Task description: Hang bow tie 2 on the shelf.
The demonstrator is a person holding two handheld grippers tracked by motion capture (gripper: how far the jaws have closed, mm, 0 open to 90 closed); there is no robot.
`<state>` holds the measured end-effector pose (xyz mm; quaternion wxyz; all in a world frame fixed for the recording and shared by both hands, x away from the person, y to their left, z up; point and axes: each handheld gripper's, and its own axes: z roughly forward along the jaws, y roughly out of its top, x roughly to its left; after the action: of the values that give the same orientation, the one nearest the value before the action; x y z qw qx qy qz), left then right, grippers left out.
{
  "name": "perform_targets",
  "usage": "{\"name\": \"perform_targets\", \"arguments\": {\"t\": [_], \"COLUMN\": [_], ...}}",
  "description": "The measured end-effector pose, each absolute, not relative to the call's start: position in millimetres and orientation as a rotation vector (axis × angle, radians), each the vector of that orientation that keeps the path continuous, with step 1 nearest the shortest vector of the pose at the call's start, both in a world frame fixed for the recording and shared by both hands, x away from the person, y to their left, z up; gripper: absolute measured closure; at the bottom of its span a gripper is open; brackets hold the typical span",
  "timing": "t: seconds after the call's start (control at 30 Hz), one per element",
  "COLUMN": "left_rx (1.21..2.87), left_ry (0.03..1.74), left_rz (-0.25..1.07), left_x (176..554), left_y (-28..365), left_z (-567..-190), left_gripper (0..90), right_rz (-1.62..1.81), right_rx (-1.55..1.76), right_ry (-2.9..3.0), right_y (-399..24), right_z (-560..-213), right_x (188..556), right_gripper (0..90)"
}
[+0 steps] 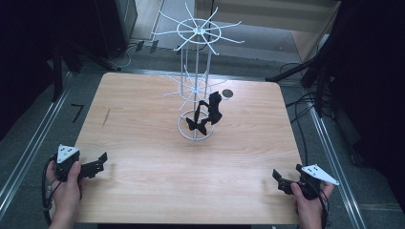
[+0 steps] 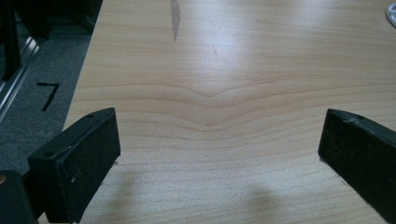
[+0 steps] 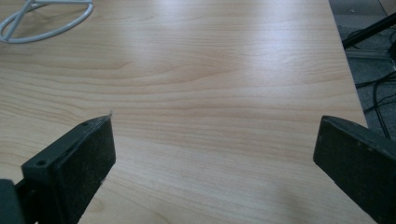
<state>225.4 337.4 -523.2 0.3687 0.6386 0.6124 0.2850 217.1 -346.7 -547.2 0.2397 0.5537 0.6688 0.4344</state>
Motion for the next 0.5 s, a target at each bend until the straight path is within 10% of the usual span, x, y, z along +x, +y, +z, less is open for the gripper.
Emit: {"name": "perform_targets", "arguments": {"t": [0.5], "left_rx": [1.635], "left_ry": [1.580], "left_rz": [0.722], "left_x": [225.9], "left_y": [338.1], "left_z": [-522.9], "left_gripper": [0.0], "right_rz": [1.194], "right_rx": [1.616], "right_ry": [1.741], "right_y": [-371.1], "right_z": [-549.7], "right_x": [208.9], "right_gripper": [0.0]}}
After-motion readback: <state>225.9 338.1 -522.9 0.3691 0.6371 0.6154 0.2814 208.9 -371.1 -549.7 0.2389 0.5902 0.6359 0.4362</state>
